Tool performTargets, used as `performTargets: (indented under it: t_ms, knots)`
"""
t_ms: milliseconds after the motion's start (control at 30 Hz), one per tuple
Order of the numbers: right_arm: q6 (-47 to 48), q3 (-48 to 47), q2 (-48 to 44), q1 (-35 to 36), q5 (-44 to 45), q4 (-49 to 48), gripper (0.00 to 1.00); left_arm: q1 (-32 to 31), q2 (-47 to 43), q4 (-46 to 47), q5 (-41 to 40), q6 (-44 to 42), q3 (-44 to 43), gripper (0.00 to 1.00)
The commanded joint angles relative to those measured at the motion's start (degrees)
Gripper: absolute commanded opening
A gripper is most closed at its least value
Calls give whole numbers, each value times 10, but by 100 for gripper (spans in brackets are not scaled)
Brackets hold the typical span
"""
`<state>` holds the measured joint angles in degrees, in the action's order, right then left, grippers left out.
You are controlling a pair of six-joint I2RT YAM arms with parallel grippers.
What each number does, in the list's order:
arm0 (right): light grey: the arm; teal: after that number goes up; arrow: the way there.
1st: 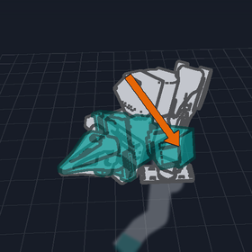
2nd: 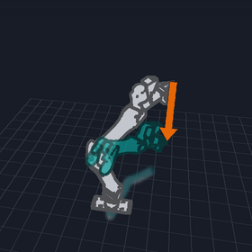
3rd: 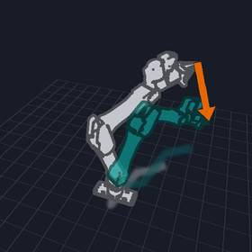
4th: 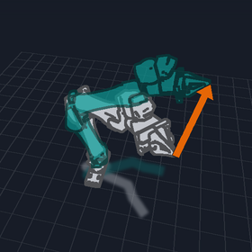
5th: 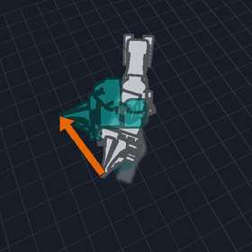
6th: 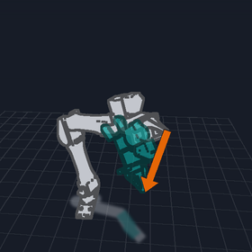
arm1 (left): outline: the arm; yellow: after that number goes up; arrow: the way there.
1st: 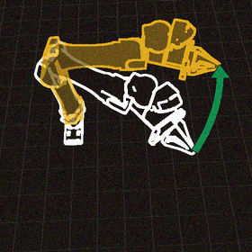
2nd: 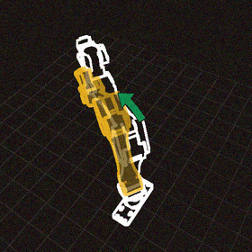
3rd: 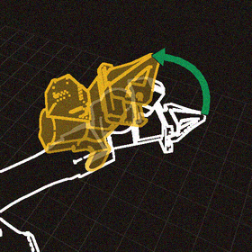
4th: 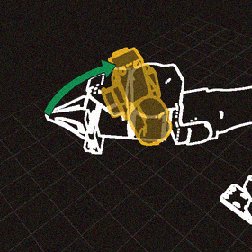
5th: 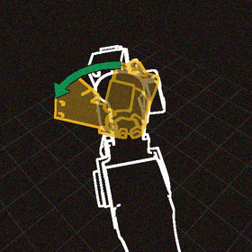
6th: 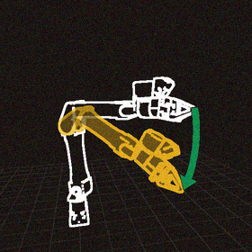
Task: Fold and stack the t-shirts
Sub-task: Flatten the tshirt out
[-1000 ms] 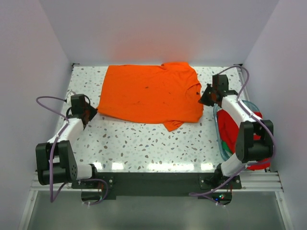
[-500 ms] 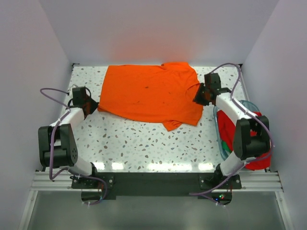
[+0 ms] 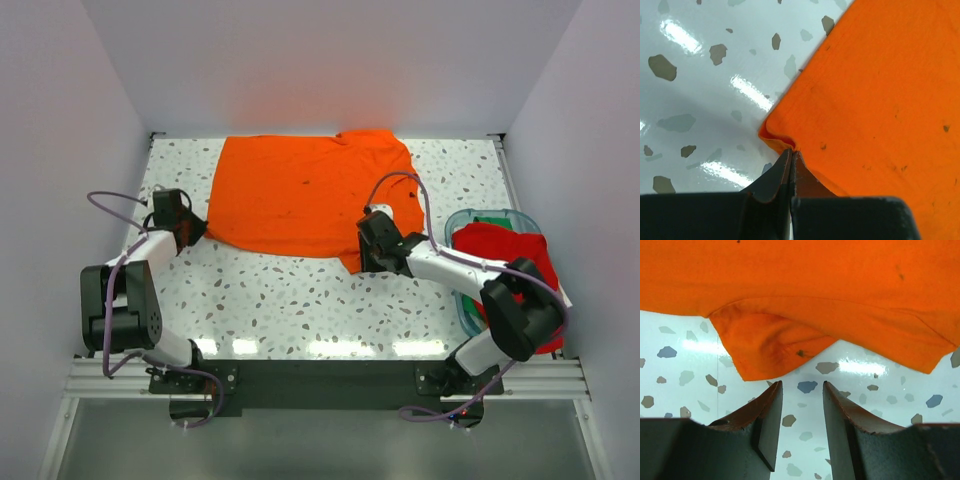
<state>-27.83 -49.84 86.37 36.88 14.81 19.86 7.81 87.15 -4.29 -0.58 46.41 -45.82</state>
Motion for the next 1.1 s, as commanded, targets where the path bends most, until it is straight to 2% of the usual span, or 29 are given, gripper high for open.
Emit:
performTargets:
  t_ms: [0,367,433,567,600,667,833,1067]
  knots:
    - [33,-34,27,24,52,-44,42,2,-31,24,3,4,17,0]
    - [49,-58,95,51,54,-57,44,3,-97,32,20,13,79,0]
    - [45,-54,96,51,48,-57,39,3,-115,34,19,16,93,0]
    - [38,-46,95,52,40,-43,20,2,-141,58,8,17,128,0]
    - [31,-45,92,52,34,-36,11,3,-145,62,8,17,133,0]
    - [22,-43,78,51,23,-11,5,2,-155,67,8,17,145,0]
    - [-35,-27,34,51,-35,52,0,3,-177,73,-14,17,165,0]
    - [-146,35,-30,51,-143,21,0,2,-186,73,-16,16,166,0]
